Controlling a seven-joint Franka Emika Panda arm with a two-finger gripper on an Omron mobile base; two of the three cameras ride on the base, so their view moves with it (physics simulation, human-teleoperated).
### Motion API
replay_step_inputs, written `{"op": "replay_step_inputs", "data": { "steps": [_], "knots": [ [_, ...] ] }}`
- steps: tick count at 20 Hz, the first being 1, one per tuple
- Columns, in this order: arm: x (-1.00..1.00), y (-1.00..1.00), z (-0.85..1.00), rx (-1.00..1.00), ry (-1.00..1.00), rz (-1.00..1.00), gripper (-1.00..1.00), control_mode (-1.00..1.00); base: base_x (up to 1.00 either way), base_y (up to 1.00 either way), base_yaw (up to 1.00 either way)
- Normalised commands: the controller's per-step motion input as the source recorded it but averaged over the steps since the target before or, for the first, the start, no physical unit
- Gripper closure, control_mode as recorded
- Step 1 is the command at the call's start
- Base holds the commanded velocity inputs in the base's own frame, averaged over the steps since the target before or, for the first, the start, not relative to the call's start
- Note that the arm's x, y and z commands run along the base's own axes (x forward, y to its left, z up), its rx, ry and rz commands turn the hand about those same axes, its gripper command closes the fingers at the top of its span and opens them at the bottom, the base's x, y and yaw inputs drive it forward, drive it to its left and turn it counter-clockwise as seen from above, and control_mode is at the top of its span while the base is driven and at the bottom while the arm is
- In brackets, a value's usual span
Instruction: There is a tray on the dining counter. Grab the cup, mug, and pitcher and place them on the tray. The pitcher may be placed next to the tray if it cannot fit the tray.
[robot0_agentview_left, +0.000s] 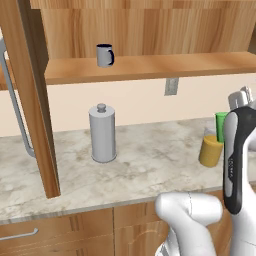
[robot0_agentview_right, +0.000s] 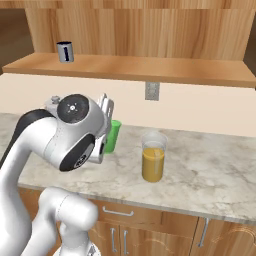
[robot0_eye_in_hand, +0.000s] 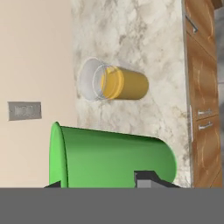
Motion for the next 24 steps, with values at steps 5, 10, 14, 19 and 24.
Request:
{"op": "replay_step_inputs", "data": {
  "steps": [5, 10, 14, 19, 24],
  "knots": [
    [-0.11, 0.27, 0.00, 0.00, -0.03, 0.05, 1.00, -1.00, 0.00, 0.00, 0.00],
    [0.00, 0.39, 0.00, 0.00, 0.00, 0.08, 1.00, -1.00, 0.00, 0.00, 0.00],
    [0.00, 0.13, 0.00, 0.00, 0.00, 0.05, 1.00, 1.00, 0.00, 0.02, 0.02],
    [0.00, 0.00, 0.00, 0.00, 0.00, 0.00, 1.00, 1.00, -0.66, 0.00, -0.12],
    [0.00, 0.00, 0.00, 0.00, 0.00, 0.00, 1.00, 1.00, -0.90, 0.00, -0.62]
  ]
}}
